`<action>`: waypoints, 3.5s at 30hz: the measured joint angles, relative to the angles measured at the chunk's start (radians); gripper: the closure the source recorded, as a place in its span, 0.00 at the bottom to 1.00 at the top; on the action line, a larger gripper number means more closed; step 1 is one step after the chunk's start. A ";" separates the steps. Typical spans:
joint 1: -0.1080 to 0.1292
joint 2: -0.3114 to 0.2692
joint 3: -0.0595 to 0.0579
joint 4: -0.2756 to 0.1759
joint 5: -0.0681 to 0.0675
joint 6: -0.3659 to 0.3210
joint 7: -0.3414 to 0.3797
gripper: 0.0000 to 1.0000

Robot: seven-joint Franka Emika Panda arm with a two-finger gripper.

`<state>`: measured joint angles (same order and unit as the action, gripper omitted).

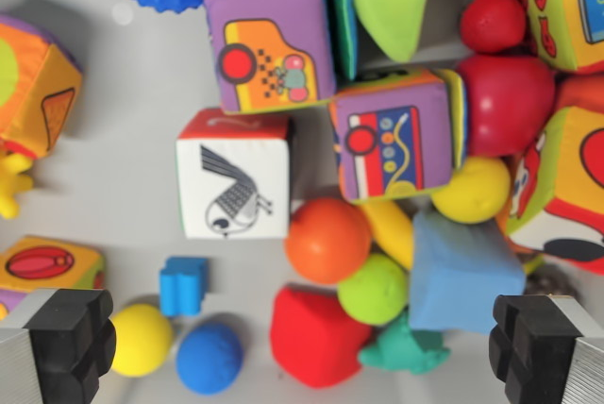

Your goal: Pick an object from the bin

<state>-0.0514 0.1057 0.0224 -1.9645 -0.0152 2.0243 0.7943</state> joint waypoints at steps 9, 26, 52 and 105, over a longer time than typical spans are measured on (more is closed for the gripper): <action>0.000 0.000 0.000 0.000 0.000 0.000 0.000 0.00; -0.005 -0.002 -0.013 -0.020 0.000 0.016 -0.003 0.00; -0.055 -0.015 -0.066 -0.123 0.005 0.119 -0.031 0.00; -0.180 0.166 -0.161 -0.271 0.070 0.472 -0.139 0.00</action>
<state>-0.2312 0.2718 -0.1381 -2.2356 0.0545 2.4962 0.6550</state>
